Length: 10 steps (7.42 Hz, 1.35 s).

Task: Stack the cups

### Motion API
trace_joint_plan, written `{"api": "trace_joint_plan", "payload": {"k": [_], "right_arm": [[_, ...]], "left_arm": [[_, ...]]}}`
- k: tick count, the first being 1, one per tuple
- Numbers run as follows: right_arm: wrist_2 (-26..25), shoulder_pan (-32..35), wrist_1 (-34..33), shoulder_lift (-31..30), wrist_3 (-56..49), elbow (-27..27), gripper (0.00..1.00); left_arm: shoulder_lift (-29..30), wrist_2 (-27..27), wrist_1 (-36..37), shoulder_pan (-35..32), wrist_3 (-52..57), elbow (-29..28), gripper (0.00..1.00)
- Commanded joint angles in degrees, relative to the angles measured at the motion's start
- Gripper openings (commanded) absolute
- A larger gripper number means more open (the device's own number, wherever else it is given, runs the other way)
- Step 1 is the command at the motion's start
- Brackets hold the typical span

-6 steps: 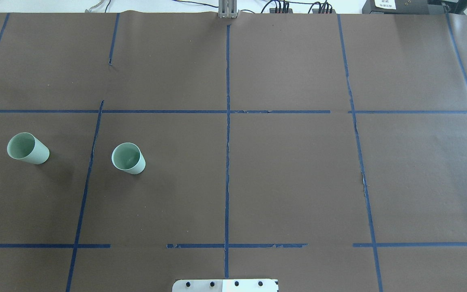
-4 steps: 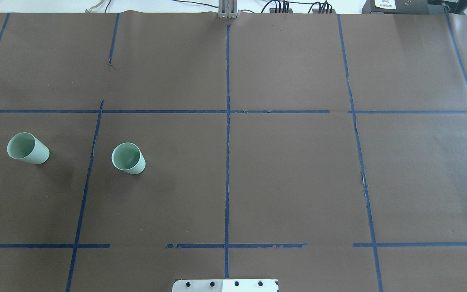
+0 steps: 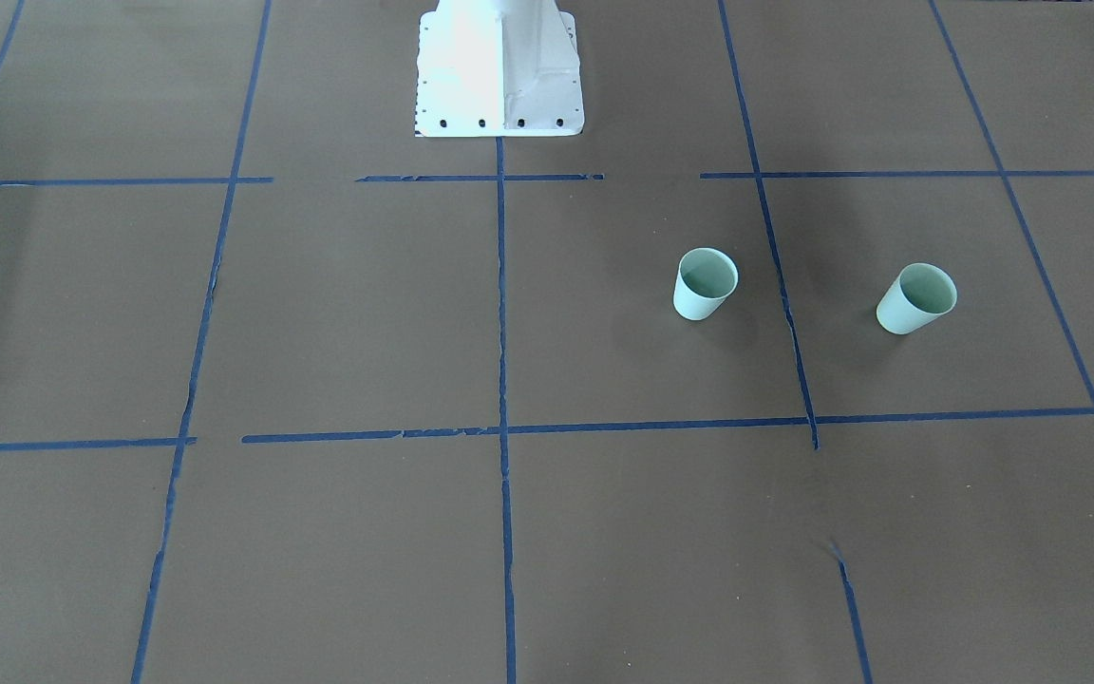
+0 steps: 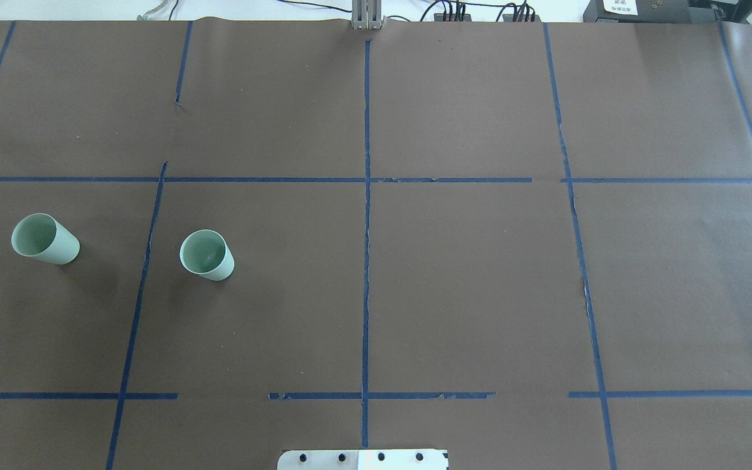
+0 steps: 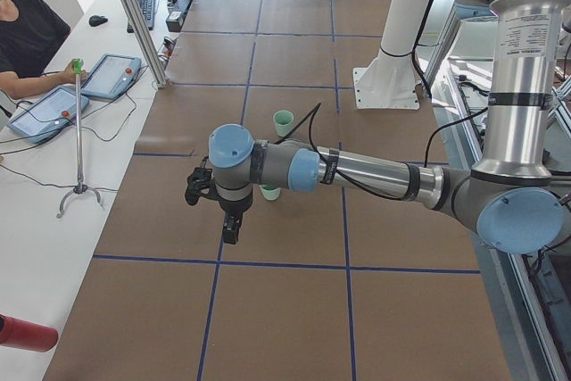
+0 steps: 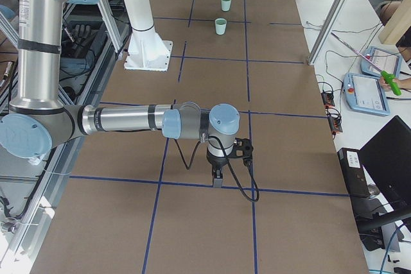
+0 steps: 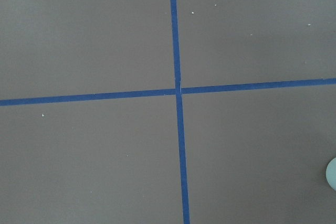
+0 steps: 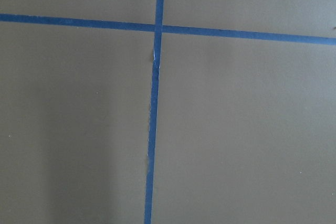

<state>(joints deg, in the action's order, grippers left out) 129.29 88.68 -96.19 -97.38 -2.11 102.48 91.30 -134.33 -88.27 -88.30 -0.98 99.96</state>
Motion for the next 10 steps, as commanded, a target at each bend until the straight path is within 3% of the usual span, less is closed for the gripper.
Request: {"api": "trace_joint_plan", "payload": {"k": [1, 3, 4, 6, 10], "right_arm": [[0.0, 0.0, -0.05, 0.0, 0.0, 0.0, 1.0], [0.0, 0.0, 0.04, 0.0, 0.0, 0.0, 1.0], [0.0, 0.0, 0.04, 0.0, 0.0, 0.0, 1.0], [0.0, 0.0, 0.03, 0.0, 0.0, 0.0, 1.0], [0.0, 0.0, -0.05, 0.0, 0.09, 0.0, 1.0]], "left_arm": [[1.07, 0.12, -1.63, 4.34, -7.4, 2.5, 1.0], [-0.24, 0.04, -4.09, 8.31, -14.8, 3.31, 1.0], [-1.99, 0.04, -8.72, 10.93, -20.23, 3.23, 1.0], [-7.0, 0.65, -28.01, 18.83, -38.39, 1.92, 1.0], [-5.97, 3.28, -31.52, 25.8, -44.11, -1.68, 1.0]]}}
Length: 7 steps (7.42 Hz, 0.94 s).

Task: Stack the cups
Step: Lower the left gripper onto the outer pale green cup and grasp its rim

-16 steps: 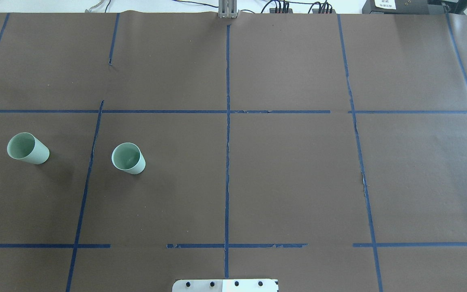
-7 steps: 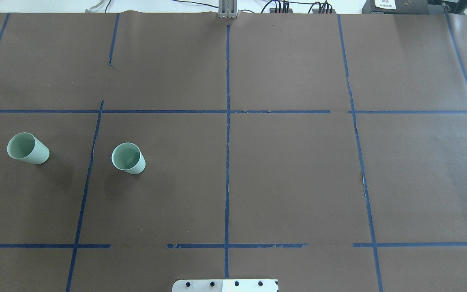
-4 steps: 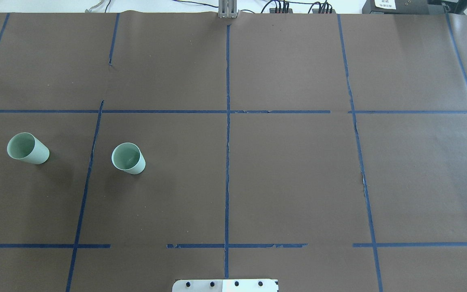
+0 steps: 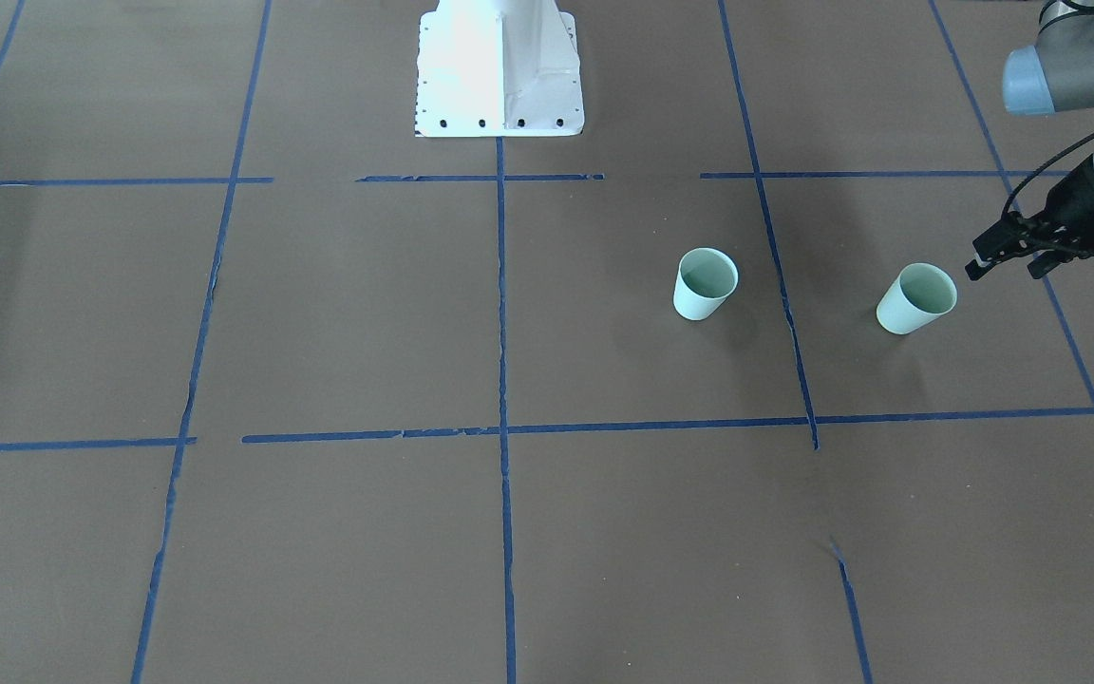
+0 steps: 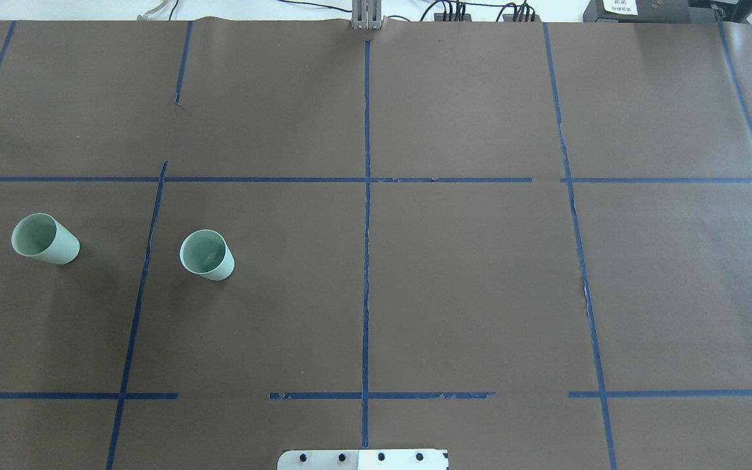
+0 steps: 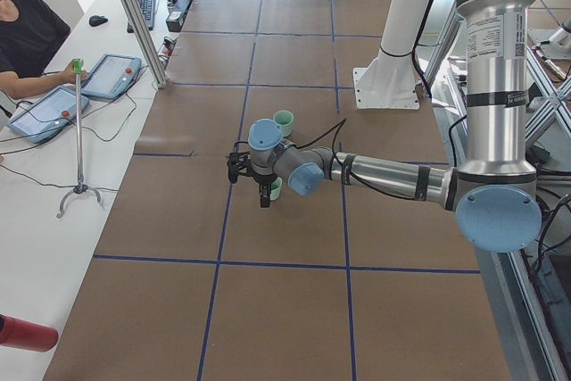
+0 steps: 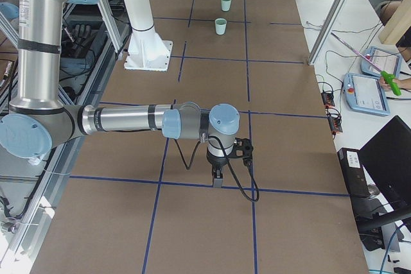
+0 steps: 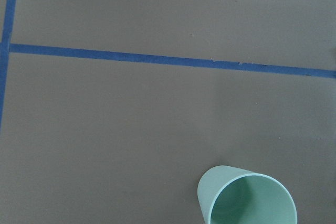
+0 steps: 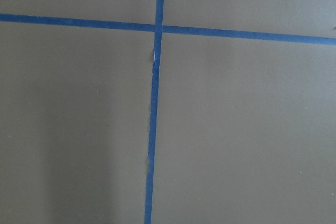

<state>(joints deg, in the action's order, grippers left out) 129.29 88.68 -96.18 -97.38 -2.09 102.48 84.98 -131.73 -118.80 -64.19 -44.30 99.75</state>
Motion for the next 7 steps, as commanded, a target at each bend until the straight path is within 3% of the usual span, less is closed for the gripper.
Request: {"api": "trace_joint_plan", "payload": {"k": [1, 6, 7], "right_arm": [[0.0, 0.0, -0.06, 0.0, -0.02, 0.0, 1.0], [0.0, 0.0, -0.06, 0.0, -0.02, 0.0, 1.0], [0.0, 0.0, 0.03, 0.0, -0.02, 0.0, 1.0]], "left_arm": [[1.14, 0.68, -1.08, 2.04, -0.78, -2.45, 1.0], [3.25, 1.74, -1.26, 5.73, -0.96, -4.82, 1.0], [3.61, 1.74, -1.17, 5.74, -0.96, -5.35, 0.92]]}}
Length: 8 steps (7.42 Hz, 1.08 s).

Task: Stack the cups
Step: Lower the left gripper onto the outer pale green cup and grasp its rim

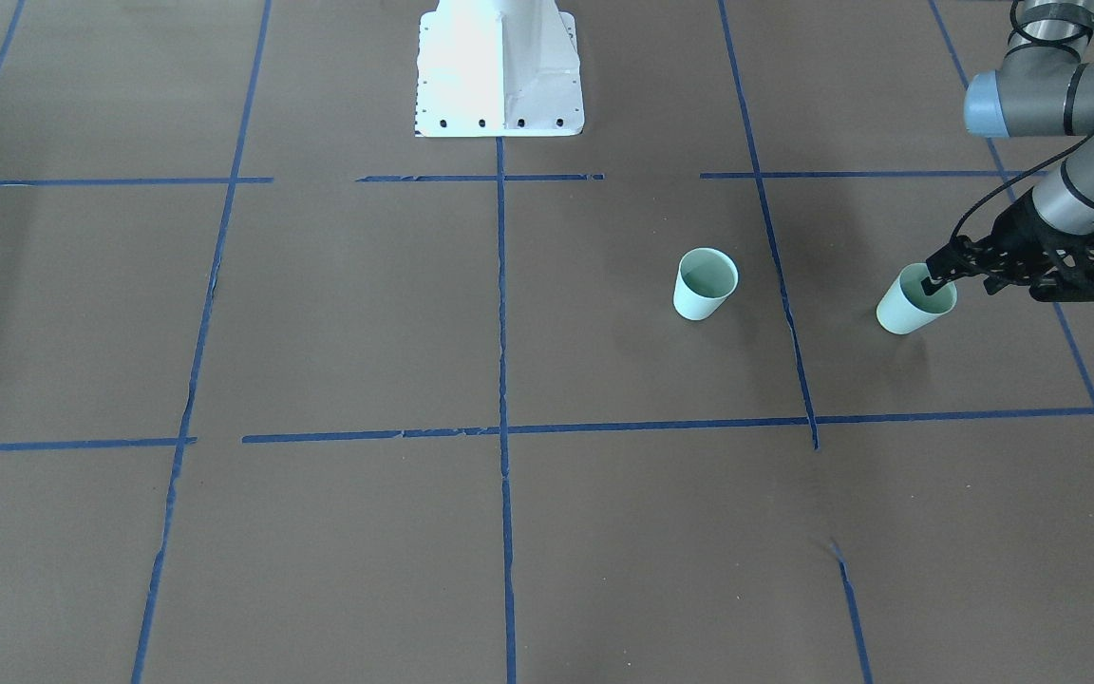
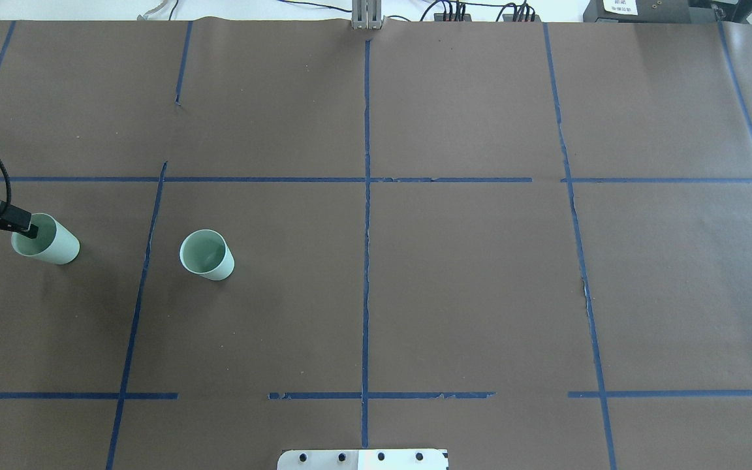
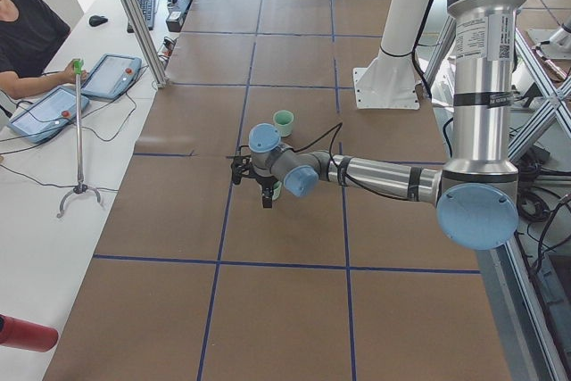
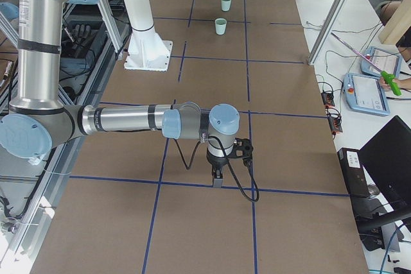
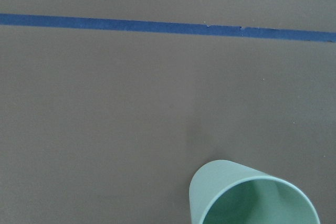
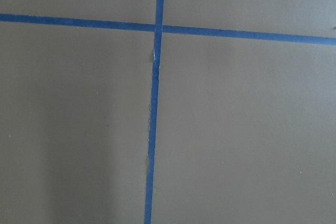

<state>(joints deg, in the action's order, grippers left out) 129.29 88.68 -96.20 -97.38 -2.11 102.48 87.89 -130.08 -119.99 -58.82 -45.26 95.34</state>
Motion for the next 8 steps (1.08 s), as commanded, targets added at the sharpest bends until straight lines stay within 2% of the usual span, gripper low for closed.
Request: {"api": "trace_joint_plan", "payload": {"k": [1, 2, 4, 5, 6, 7, 8], "right_arm": [[0.0, 0.0, -0.04, 0.0, 0.0, 0.0, 1.0], [0.0, 0.0, -0.04, 0.0, 0.0, 0.0, 1.0], [0.0, 0.0, -0.04, 0.0, 0.0, 0.0, 1.0], [0.0, 0.0, 0.05, 0.0, 0.0, 0.0, 1.0], [0.0, 0.0, 0.05, 0.0, 0.0, 0.0, 1.0], [0.0, 0.0, -0.04, 0.0, 0.0, 0.0, 1.0], [0.0, 0.0, -0.04, 0.0, 0.0, 0.08, 1.0]], "left_arm": [[0.79, 0.09, 0.02, 0.54, 0.0, -1.21, 0.7], [0.79, 0.09, 0.02, 0.54, 0.0, -1.12, 0.43], [0.79, 0.0, 0.02, 0.54, 0.0, -0.86, 0.0], [0.62, -0.18, -0.07, 0.46, -0.18, -0.25, 0.0], [-0.17, -0.53, 0.46, -0.15, -0.18, 3.59, 0.0], [-2.53, -0.96, 3.94, -1.64, 0.08, 9.72, 0.0], [-2.03, -2.19, 11.46, -4.18, 0.87, 15.09, 0.0]]}}
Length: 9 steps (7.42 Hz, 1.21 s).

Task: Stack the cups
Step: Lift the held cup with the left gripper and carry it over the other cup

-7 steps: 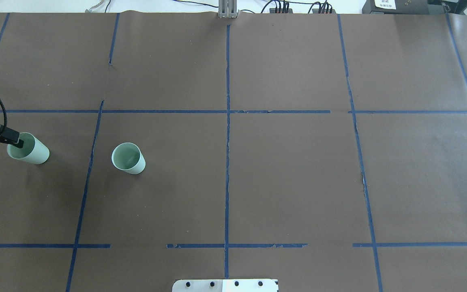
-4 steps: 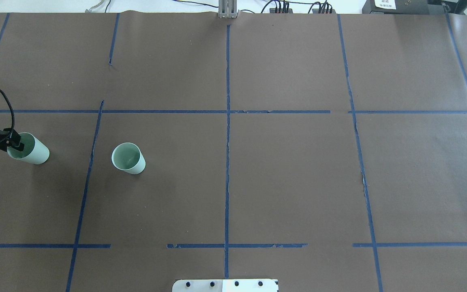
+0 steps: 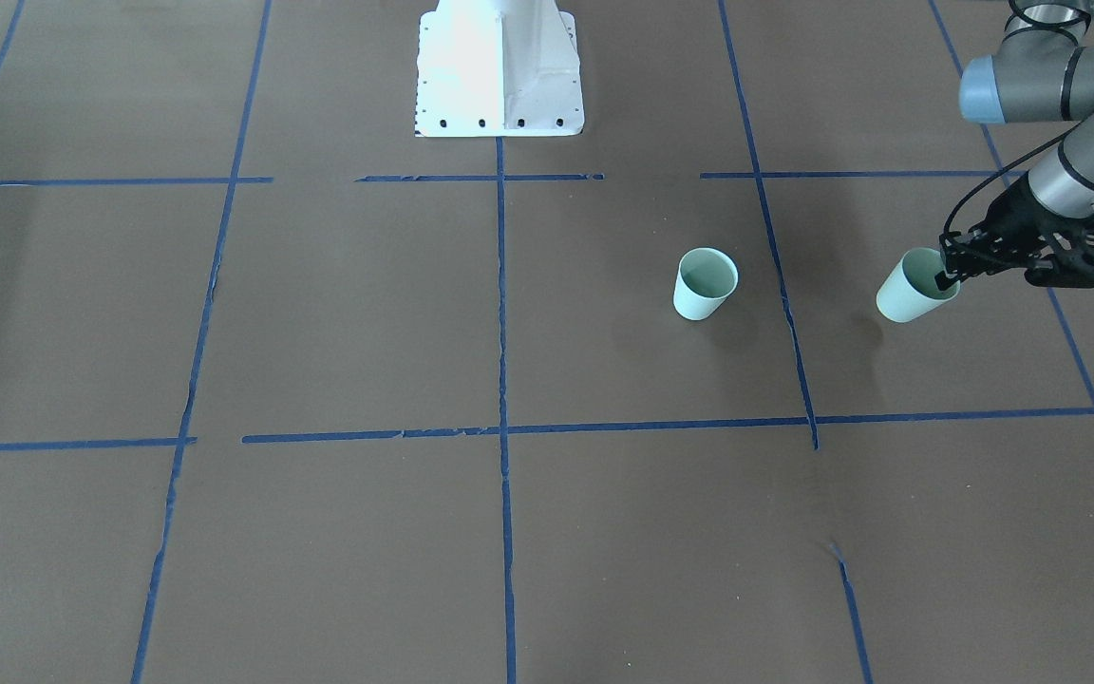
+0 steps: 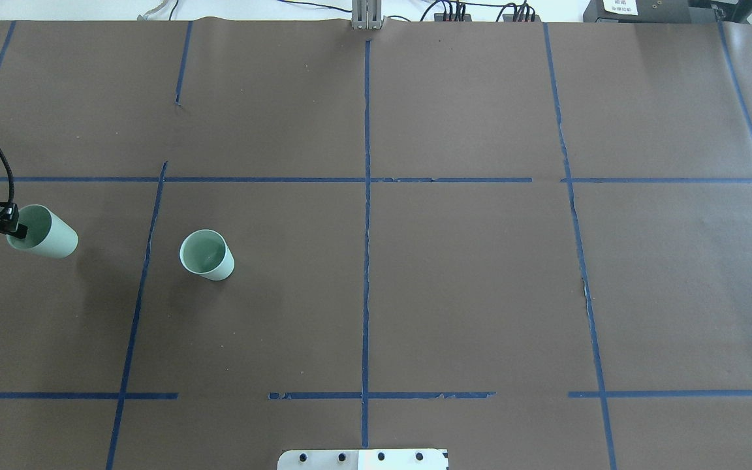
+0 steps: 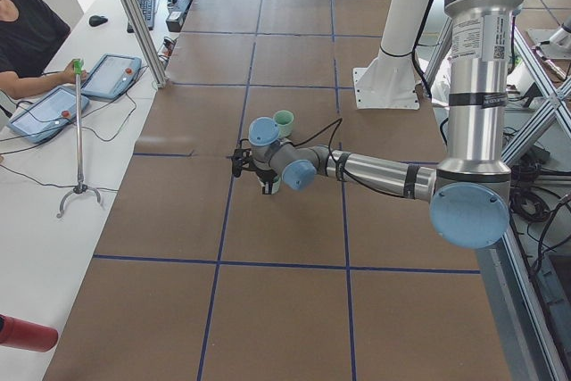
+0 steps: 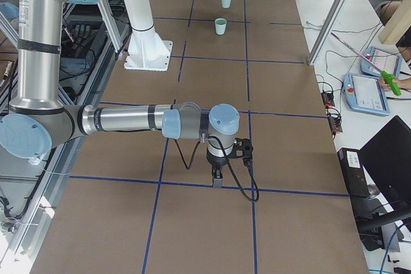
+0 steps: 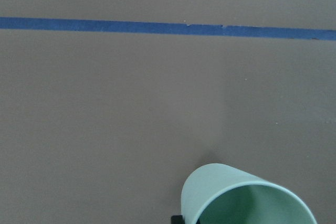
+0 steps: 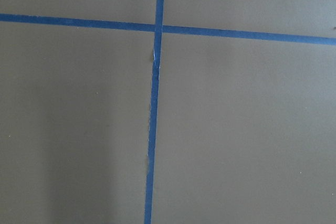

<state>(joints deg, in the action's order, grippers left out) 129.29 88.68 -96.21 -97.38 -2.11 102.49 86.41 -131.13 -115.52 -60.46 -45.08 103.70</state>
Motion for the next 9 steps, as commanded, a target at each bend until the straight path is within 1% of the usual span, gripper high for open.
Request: {"api": "trace_joint_plan", "payload": {"k": [1, 2, 3, 4, 5, 7, 8, 9], "right_arm": [[0.0, 0.0, 0.05, 0.0, 0.0, -0.01, 1.0], [0.0, 0.0, 0.05, 0.0, 0.0, -0.01, 1.0], [0.0, 0.0, 0.05, 0.0, 0.0, -0.01, 1.0], [0.0, 0.0, 0.05, 0.0, 0.0, -0.01, 1.0], [0.0, 0.0, 0.05, 0.0, 0.0, -0.01, 1.0], [0.0, 0.0, 0.05, 0.0, 0.0, -0.01, 1.0], [0.0, 0.0, 0.05, 0.0, 0.0, -0.01, 1.0], [0.0, 0.0, 0.05, -0.09, 0.0, -0.01, 1.0]], "left_arm": [[-0.19, -1.15, 12.63, -5.34, 0.78, 10.43, 0.0], [1.99, -1.15, 18.95, -5.89, 0.78, 14.04, 0.0], [5.14, -1.24, 27.11, -5.81, 0.17, 17.21, 0.0], [7.61, -2.28, 31.02, -5.54, -1.49, 18.98, 0.0], [9.99, -3.16, 31.15, -4.32, -7.59, 19.0, 0.0], [16.13, -2.74, 31.06, 4.08, -20.77, 18.91, 0.0], [18.68, -2.47, 30.97, 7.17, -24.75, 18.39, 0.0], [21.93, -0.64, 30.97, 9.64, -27.49, 16.38, 0.0]]}}
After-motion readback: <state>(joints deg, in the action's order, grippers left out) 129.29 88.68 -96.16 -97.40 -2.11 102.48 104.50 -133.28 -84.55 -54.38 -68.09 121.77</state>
